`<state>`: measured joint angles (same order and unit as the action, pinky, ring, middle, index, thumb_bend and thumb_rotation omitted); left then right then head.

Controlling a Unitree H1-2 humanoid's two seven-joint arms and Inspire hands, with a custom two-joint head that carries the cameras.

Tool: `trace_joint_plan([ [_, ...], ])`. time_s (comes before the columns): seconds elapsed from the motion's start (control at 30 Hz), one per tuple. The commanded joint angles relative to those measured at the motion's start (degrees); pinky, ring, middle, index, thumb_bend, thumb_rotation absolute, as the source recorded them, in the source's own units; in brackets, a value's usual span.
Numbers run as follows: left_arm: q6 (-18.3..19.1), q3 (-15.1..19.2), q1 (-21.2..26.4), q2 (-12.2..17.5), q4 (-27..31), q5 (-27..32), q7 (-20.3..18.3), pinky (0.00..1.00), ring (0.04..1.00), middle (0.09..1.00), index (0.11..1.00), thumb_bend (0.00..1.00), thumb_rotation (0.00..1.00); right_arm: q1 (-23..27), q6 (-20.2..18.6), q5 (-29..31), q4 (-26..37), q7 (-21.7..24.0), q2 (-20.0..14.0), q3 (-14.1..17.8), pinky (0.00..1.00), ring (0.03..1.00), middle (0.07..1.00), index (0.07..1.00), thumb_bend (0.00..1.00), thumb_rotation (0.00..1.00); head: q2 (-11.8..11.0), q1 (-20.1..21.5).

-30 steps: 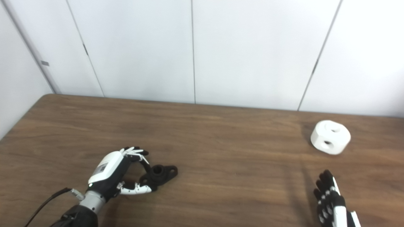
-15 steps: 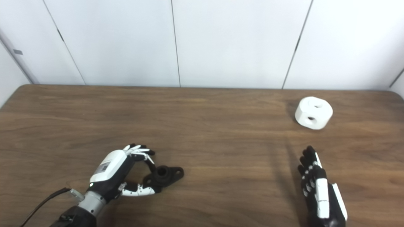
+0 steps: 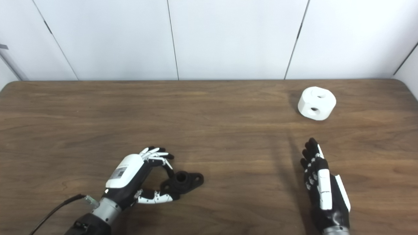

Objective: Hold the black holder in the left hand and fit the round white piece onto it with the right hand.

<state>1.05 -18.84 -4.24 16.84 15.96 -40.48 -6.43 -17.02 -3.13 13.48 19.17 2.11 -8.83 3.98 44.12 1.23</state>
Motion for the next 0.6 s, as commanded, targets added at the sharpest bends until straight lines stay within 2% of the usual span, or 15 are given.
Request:
trace_joint_plan([
  [0.0, -1.5, -0.3, -0.3, 0.1, -0.9, -1.1, 0.7, 0.99, 0.913, 0.805, 0.486, 0.52, 0.05, -1.0, -1.5, -0.1, 0.3, 0.6, 0.8, -0.6, 1.0, 1.0, 1.0, 1.0, 0.57, 0.99, 0.0, 0.0],
  [0.17, -3.3, 0.2, -0.6, -0.1, -3.3, -0.7, 2.4, 1.0, 0.91, 0.806, 0.487, 0.52, 0.05, -0.5, -0.6, -0.3, -0.6, 0.8, 0.7, -0.5, 1.0, 1.0, 1.0, 1.0, 0.57, 0.99, -0.1, 0.9],
  [0.37, -4.9, 0.8, -0.2, -0.2, -5.6, -0.9, 3.7, 0.98, 0.899, 0.798, 0.487, 0.52, 0.05, 0.6, -1.4, -0.6, -0.8, 0.4, 0.7, -0.4, 1.0, 1.0, 1.0, 1.0, 0.58, 0.98, -0.3, 2.5],
  [0.57, -6.9, 1.3, 0.6, -0.3, -8.3, -0.6, 5.0, 0.97, 0.903, 0.801, 0.487, 0.52, 0.05, 2.5, -2.4, -5.3, -0.1, -1.8, 0.6, 0.0, 1.0, 1.0, 0.991, 1.0, 0.61, 0.97, -1.5, 6.3],
])
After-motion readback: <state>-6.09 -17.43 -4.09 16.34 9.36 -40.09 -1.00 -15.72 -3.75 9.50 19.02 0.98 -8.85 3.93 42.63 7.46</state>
